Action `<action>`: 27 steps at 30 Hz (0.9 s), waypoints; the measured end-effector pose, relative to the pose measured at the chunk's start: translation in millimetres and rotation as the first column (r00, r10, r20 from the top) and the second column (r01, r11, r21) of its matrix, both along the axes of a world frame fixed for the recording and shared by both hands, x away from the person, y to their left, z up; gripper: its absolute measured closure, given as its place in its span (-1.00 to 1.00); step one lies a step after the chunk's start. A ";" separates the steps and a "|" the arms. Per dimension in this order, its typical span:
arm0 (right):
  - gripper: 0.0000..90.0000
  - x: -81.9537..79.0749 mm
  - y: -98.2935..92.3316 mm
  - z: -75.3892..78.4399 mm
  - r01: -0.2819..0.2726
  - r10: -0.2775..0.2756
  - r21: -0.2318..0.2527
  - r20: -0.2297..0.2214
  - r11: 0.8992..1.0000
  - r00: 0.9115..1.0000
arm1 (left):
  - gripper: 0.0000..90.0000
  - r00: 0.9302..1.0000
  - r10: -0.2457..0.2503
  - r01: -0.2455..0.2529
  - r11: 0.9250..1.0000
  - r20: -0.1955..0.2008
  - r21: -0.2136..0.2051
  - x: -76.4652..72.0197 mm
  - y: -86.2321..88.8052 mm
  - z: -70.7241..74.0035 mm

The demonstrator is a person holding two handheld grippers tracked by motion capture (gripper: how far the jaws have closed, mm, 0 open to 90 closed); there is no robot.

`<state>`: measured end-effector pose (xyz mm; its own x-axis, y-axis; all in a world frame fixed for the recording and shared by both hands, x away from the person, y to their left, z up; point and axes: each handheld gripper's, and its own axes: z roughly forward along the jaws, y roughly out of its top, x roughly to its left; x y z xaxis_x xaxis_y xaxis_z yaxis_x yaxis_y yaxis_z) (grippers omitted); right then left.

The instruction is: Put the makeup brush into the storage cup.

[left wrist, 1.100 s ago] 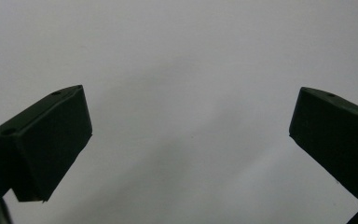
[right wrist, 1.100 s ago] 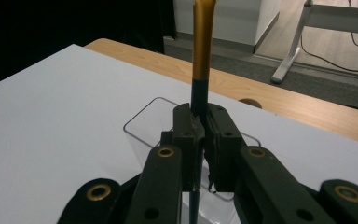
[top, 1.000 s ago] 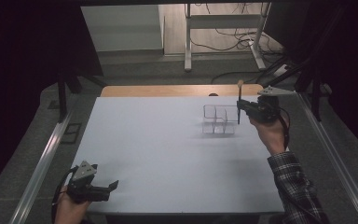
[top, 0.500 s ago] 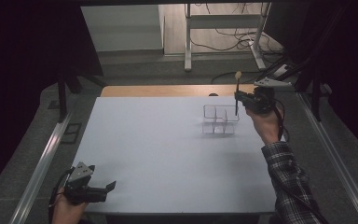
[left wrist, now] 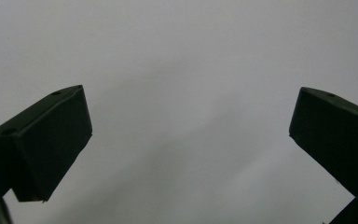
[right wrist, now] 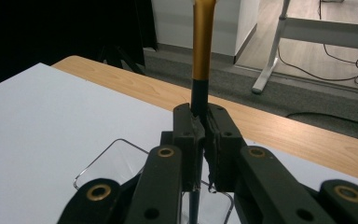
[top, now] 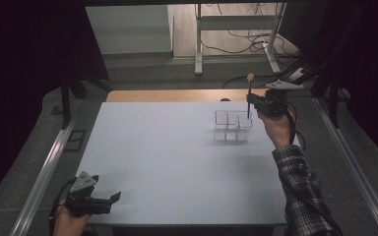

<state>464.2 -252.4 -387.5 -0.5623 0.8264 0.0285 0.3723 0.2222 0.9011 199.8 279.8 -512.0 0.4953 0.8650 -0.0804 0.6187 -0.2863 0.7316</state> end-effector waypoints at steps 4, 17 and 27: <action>0.86 2.0 1.1 -6.2 0.003 -0.003 -0.009 -0.005 1.000 1.000 | -1.00 1.000 0.001 -0.001 1.000 -0.001 0.000 -0.4 0.6 -0.2; 0.86 6.4 0.6 -24.2 0.014 -0.015 -0.016 -0.020 1.000 1.000 | -1.00 1.000 -0.003 0.003 1.000 -0.003 0.003 -0.2 -0.2 -0.6; 0.86 4.6 0.5 -37.9 0.010 -0.010 -0.020 -0.033 1.000 0.999 | -1.00 1.000 -0.004 0.004 1.000 -0.003 0.006 -0.4 -0.8 -0.5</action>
<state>468.8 -251.9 -425.4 -0.5531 0.8326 0.0304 0.4045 0.2364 0.8834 199.3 279.0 -512.5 0.4987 0.8634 -0.0764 0.6197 -0.2935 0.7279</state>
